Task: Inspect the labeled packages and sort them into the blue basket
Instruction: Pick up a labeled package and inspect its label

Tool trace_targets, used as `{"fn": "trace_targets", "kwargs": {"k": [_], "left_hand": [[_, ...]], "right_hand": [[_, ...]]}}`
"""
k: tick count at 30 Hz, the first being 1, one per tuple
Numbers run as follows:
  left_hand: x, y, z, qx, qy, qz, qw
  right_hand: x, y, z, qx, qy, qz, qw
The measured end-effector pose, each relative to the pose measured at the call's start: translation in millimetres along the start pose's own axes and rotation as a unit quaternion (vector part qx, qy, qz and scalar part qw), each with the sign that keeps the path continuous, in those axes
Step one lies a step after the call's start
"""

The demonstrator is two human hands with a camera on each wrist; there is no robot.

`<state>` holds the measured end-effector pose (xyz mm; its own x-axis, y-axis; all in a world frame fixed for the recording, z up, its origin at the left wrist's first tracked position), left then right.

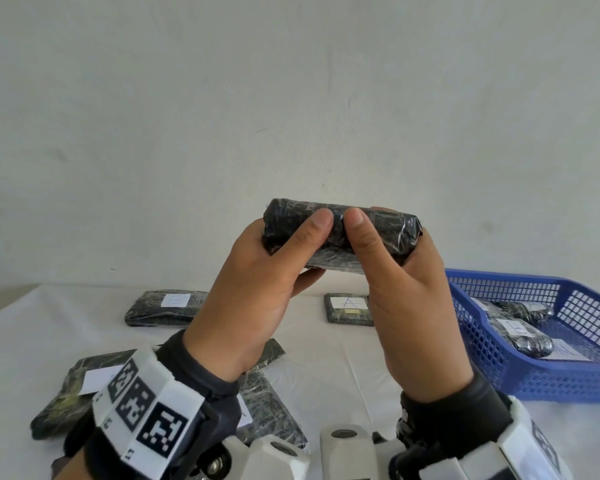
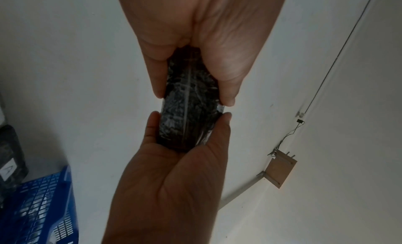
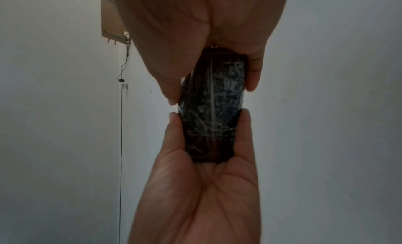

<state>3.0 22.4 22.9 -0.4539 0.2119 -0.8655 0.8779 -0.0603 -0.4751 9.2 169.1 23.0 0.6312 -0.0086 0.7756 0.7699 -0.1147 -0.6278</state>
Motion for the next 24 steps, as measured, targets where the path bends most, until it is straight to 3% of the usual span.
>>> {"fn": "trace_targets", "kwargs": {"k": [7,14,18,24], "left_hand": [[-1,0,2,0.000,0.000,0.004,1.000],[1,-1,4,0.036,-0.004,0.065,0.997],[0,0,8,0.067,-0.031,0.119,0.990],[-1,1,5,0.006,-0.118,-0.009,0.993]], "right_hand": [[1,1,2,0.014,0.019,-0.009,1.000],[5,1,10,0.050,0.065,-0.062,0.995],[12,-2,18,0.029,0.071,-0.037,0.996],[8,1,13,-0.006,0.056,-0.059,0.997]]}}
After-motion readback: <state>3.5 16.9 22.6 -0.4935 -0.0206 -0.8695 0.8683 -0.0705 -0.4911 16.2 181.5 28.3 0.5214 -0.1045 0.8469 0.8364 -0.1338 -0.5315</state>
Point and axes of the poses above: each hand's wrist, its own y-axis away from the middle knuckle, its own z-axis out of the back of the hand, x = y × z, the point moved 2 cm from there along -y, towards the middle knuckle
